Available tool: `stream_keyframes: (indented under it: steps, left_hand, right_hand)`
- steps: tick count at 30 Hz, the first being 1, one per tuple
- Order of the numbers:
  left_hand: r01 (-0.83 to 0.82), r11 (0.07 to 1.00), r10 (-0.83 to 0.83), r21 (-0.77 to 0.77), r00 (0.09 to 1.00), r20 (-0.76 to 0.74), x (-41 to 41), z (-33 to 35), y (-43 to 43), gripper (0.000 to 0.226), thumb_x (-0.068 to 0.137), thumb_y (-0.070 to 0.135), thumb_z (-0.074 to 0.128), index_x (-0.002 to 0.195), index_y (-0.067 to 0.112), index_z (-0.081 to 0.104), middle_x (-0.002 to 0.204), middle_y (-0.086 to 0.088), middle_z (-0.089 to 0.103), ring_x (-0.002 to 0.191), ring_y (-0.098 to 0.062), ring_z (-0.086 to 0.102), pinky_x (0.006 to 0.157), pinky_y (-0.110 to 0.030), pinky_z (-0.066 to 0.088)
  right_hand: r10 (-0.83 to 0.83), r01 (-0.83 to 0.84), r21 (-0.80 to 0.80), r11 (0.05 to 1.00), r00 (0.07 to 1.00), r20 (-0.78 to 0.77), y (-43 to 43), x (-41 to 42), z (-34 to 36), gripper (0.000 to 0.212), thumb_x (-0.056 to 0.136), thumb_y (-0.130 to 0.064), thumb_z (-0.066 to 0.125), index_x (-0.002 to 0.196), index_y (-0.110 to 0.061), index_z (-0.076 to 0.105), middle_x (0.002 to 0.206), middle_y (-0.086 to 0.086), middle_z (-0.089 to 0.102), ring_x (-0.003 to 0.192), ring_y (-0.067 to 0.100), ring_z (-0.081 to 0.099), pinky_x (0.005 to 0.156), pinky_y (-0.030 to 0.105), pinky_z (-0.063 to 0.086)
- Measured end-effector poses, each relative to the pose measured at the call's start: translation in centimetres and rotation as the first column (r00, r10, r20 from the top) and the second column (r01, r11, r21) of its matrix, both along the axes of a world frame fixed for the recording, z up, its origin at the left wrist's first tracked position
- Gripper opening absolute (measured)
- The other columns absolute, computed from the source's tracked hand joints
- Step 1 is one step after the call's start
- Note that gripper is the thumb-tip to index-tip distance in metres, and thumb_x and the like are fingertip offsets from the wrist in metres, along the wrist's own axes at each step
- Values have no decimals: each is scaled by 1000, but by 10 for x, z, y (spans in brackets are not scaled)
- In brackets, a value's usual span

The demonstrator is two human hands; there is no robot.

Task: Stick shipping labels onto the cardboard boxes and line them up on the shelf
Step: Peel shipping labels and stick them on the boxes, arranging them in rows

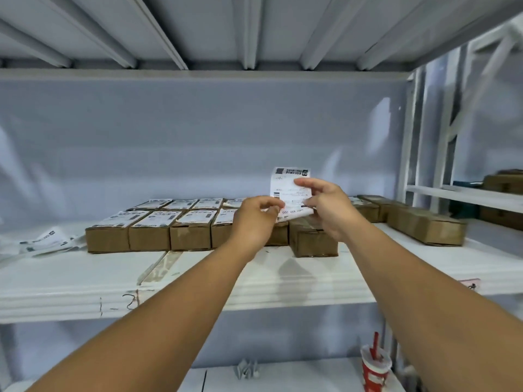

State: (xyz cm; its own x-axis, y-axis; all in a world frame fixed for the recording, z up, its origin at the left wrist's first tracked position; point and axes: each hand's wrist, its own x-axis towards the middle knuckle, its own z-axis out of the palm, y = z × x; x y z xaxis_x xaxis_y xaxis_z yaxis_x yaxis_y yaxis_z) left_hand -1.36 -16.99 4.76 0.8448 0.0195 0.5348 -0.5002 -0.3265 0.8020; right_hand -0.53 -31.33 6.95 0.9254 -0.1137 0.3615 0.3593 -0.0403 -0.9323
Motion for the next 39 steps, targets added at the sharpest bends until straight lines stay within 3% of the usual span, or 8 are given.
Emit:
stream_keyframes:
  steps: [2, 5, 11, 16, 19, 24, 32, 39]
  left_hand:
    - [64, 971, -99, -228, 985, -142, 10, 0, -7, 29, 89, 7, 53, 72, 21, 71, 87, 0, 67, 86, -22, 58, 90, -35, 51]
    - [173, 922, -253, -346, 946, -201, 18, 2, -20, 28, 87, -8, 52, 77, 13, 68, 86, -7, 66, 77, -21, 58, 75, -25, 49]
    - [168, 926, -235, -339, 957, -168, 40, 3, -39, 17, 84, -5, 63, 96, 5, 68, 85, -3, 67, 75, -13, 60, 81, -24, 49]
    - [164, 962, -193, -218, 974, -120, 53, -9, -56, 20, 84, 1, 64, 94, 18, 67, 79, 8, 66, 73, -7, 61, 70, -9, 47]
    - [106, 987, -116, -120, 991, -74, 62, -20, -58, 22, 84, 6, 65, 103, 17, 68, 79, 10, 65, 73, -5, 61, 72, -12, 47]
    - [119, 969, -130, -218, 991, -36, 65, -30, -61, 22, 84, 13, 68, 106, 14, 69, 88, 4, 68, 79, -5, 63, 80, -17, 48]
    - [141, 974, -147, -178, 989, -17, 69, -38, -61, 27, 84, 7, 65, 110, 13, 67, 78, 5, 63, 73, -9, 59, 77, -27, 49]
    - [108, 989, -106, -97, 994, 26, 68, -41, -59, 27, 84, 10, 66, 110, 15, 68, 94, 0, 62, 79, -8, 58, 80, -22, 47]
  right_hand:
    - [35, -35, 12, 999, 999, -10, -10, 3, -2, 50, 86, 17, 35, 99, -20, 65, 105, 6, 65, 81, 23, 63, 64, 31, 49]
    - [92, -90, 86, 992, 996, -12, -24, 6, -1, 43, 87, 19, 37, 109, -9, 61, 101, 7, 64, 78, 19, 65, 60, 23, 55]
    - [132, -133, 133, 982, 991, 15, -44, 27, -9, 31, 85, 19, 46, 98, -2, 64, 95, 14, 66, 78, 21, 63, 72, 23, 55]
    - [-35, 34, -27, 999, 999, -29, -57, 49, -29, 29, 85, 16, 50, 103, -1, 66, 104, 18, 67, 89, 23, 61, 95, 34, 47]
    - [-139, 138, -81, 987, 990, -7, -60, 56, -41, 29, 86, 9, 53, 101, -10, 69, 101, 9, 68, 88, 17, 63, 91, 27, 49]
    - [-165, 165, 0, 986, 984, 69, -60, 54, -52, 38, 84, 14, 47, 108, -6, 68, 105, -5, 59, 81, -6, 56, 66, 2, 45]
    - [-178, 181, -14, 983, 978, 112, -58, 50, -55, 41, 80, 16, 45, 108, -3, 68, 116, 1, 58, 90, 0, 58, 72, 6, 48]
    - [-201, 206, -34, 978, 973, 116, -58, 48, -59, 37, 82, 12, 47, 108, -4, 68, 113, 0, 60, 95, 10, 60, 76, 11, 49]
